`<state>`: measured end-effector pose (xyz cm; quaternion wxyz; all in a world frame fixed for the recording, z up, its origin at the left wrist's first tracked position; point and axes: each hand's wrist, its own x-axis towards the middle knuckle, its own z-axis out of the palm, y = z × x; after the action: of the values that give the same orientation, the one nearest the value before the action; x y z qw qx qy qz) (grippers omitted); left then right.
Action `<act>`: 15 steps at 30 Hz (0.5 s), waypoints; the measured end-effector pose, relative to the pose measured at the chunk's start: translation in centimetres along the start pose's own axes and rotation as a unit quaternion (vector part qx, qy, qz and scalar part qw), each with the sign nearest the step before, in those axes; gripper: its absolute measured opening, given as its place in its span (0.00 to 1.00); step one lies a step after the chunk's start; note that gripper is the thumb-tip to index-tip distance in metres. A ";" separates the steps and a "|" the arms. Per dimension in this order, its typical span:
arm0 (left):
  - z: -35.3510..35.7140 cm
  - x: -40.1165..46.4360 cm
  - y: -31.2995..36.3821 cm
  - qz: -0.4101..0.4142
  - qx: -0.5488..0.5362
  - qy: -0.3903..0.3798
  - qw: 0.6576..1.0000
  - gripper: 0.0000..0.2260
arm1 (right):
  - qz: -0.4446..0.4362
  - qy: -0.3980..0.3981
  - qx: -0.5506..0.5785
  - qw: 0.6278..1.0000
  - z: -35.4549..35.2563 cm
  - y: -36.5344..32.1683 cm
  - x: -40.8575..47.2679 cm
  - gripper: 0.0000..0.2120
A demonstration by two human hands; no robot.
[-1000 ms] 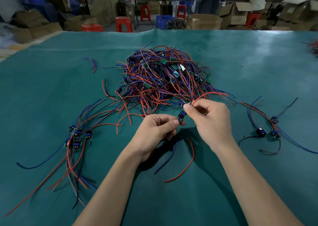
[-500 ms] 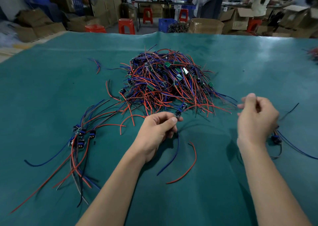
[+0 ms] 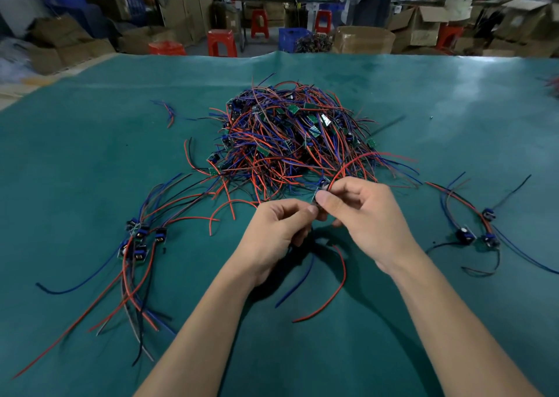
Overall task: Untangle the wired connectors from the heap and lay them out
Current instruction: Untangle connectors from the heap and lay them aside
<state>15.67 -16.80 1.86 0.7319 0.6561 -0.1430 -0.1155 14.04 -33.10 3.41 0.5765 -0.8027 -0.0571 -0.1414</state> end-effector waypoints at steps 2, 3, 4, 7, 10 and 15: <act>-0.1 0.0 0.0 0.007 0.006 -0.014 1.000 0.10 | 0.001 0.050 0.010 0.999 0.1 -0.1 0.1 0.08; -0.1 0.0 0.0 0.010 0.010 -0.021 1.000 0.10 | 0.002 0.079 0.022 0.997 0.0 0.0 0.2 0.09; -0.1 0.0 0.0 0.013 0.014 -0.029 0.999 0.10 | 0.002 0.104 0.033 0.994 -0.2 0.1 0.3 0.09; 0.1 -0.2 0.1 0.017 0.021 -0.050 0.998 0.10 | 0.009 0.176 0.079 0.981 -1.3 0.0 0.7 0.08; 0.2 -0.3 0.3 0.019 0.038 -0.066 0.997 0.10 | 0.007 0.257 0.127 0.958 -3.4 -1.1 0.9 0.08; 0.2 -0.1 -0.1 0.021 0.016 -0.054 0.998 0.09 | -0.034 0.351 0.198 0.914 -6.2 -7.2 0.7 0.11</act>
<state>15.50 -16.96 1.76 0.7148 0.6574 -0.1981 -0.1330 11.87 -36.68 11.96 0.7016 -0.5682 0.0951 -0.4194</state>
